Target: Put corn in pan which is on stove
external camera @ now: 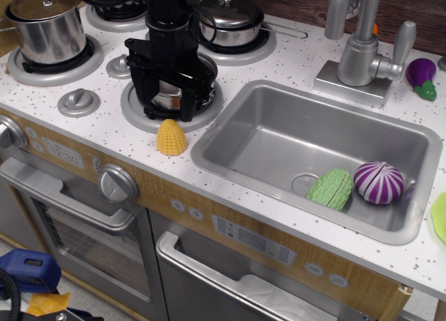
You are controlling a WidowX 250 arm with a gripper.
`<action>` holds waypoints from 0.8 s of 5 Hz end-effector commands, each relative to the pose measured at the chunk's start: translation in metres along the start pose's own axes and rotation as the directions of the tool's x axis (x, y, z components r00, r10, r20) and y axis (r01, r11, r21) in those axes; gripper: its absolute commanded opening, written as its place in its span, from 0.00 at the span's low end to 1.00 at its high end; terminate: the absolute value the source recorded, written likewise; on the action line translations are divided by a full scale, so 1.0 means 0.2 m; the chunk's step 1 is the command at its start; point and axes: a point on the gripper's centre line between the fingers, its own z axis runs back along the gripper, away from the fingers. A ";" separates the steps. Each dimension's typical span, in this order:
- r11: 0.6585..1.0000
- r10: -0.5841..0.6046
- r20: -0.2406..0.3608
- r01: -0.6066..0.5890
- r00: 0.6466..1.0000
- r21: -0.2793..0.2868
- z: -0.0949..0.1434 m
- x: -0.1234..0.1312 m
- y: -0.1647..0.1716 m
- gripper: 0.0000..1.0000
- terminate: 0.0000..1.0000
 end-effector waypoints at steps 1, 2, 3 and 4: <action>1.000 0.000 0.000 0.000 1.000 0.000 0.00 0.00 0.00 1.00 0.00; 1.000 -0.006 0.016 0.006 1.000 -0.009 -0.02 0.01 0.01 1.00 0.00; 1.000 0.001 0.036 0.000 0.999 -0.012 -0.05 0.00 0.00 1.00 0.00; 0.999 0.021 0.051 -0.019 0.998 -0.032 -0.08 -0.01 0.01 1.00 0.00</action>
